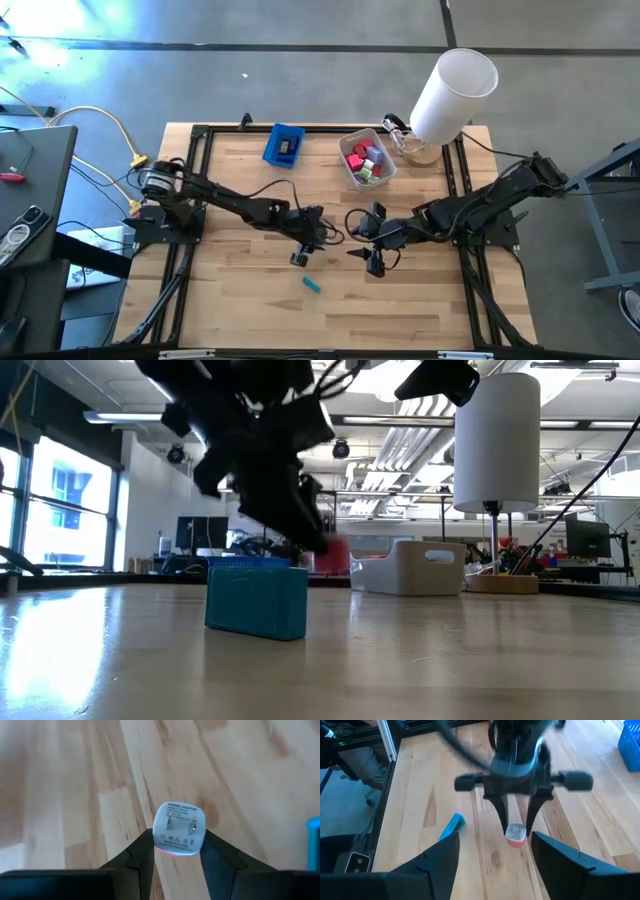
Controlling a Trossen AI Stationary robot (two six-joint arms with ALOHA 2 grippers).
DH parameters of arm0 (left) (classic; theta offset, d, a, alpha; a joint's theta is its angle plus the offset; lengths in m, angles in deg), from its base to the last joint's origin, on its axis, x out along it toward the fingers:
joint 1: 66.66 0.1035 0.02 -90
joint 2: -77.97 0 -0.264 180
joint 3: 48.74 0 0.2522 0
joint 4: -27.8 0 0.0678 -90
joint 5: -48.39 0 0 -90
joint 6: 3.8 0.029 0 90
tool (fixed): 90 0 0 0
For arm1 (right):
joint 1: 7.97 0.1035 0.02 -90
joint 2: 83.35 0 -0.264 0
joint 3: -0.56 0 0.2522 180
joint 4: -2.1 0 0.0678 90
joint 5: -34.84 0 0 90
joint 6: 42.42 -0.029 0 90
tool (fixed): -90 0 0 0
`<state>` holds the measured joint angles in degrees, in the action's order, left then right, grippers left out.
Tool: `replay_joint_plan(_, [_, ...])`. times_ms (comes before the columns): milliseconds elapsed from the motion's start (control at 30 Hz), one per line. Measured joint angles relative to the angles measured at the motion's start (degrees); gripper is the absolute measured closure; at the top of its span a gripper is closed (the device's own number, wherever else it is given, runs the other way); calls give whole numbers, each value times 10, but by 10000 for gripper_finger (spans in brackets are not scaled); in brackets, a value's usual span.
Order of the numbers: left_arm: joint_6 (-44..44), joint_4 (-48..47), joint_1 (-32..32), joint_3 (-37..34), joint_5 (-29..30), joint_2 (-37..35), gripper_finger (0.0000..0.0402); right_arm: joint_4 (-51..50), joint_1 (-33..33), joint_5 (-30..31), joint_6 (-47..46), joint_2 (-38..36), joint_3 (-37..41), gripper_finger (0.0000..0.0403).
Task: Pick & Place Office items
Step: Put the light pink charger adapter into the white bin
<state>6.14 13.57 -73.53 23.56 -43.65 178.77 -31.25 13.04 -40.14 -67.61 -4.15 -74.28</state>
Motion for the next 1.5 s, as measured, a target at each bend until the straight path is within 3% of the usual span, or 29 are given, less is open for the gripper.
replay_joint_plan(400, [-115, -15, -9, 0, 10, -186, 282, 0, 0, 0, 12, 0, 0, 168])
replay_joint_plan(533, [-133, -14, -23, 0, 71, -222, 282, 20, 0, -2, 30, 5, 0, 168])
replay_joint_plan(967, [-128, 15, -67, 0, 133, -220, 283, 90, -15, 8, 106, 19, 0, 168])
replay_joint_plan(1167, [-118, 14, -77, 0, 134, -220, 285, 88, -21, 63, 106, 19, 0, 168])
replay_joint_plan(1500, [-126, 16, -77, 0, 135, -220, 285, 110, -45, 58, 122, 28, 0, 168])
